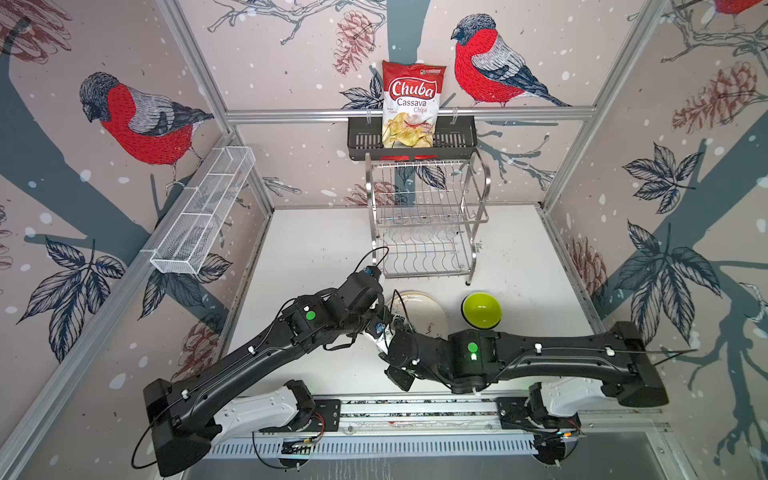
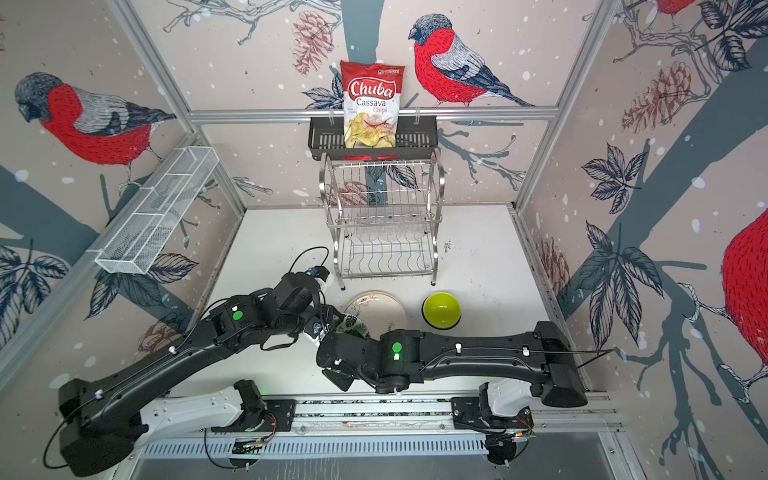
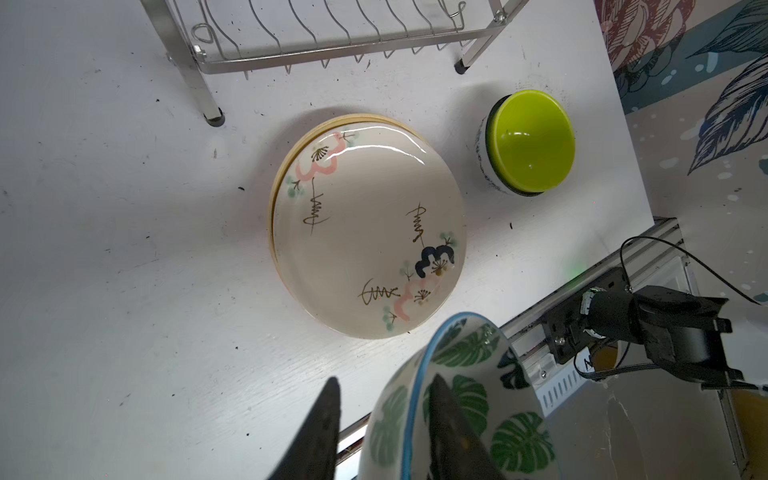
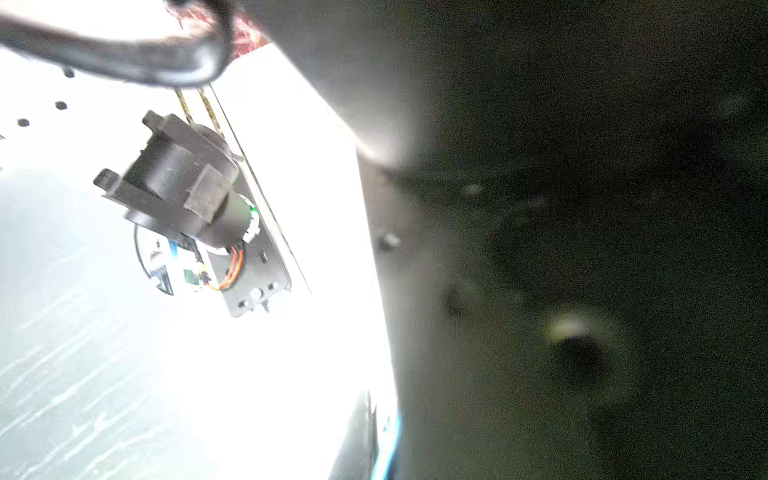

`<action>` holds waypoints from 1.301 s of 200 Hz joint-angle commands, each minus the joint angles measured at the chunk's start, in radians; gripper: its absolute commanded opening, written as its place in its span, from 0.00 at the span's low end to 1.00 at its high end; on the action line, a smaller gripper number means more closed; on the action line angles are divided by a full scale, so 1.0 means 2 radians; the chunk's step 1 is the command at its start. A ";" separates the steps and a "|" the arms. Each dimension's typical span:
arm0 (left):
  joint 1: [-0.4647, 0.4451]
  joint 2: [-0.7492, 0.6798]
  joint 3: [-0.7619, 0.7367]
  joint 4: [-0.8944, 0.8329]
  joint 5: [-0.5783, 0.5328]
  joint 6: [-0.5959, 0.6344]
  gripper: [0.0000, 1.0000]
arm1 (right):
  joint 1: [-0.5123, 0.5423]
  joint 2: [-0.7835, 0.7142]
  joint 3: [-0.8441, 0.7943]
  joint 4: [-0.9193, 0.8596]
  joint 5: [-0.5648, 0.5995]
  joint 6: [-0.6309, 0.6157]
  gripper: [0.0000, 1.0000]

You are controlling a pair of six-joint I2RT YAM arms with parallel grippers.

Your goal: Unload the mixed dishes from the dish rack

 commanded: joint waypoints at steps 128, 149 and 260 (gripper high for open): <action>-0.003 0.048 -0.008 -0.005 -0.004 0.079 0.00 | -0.024 0.030 -0.015 0.080 0.105 -0.018 0.35; -0.003 0.052 -0.013 0.008 -0.009 0.080 0.00 | -0.032 0.011 -0.037 0.098 0.095 -0.011 0.38; -0.003 0.048 -0.014 0.051 -0.062 0.086 0.00 | -0.140 -0.231 -0.208 0.213 -0.034 0.092 0.44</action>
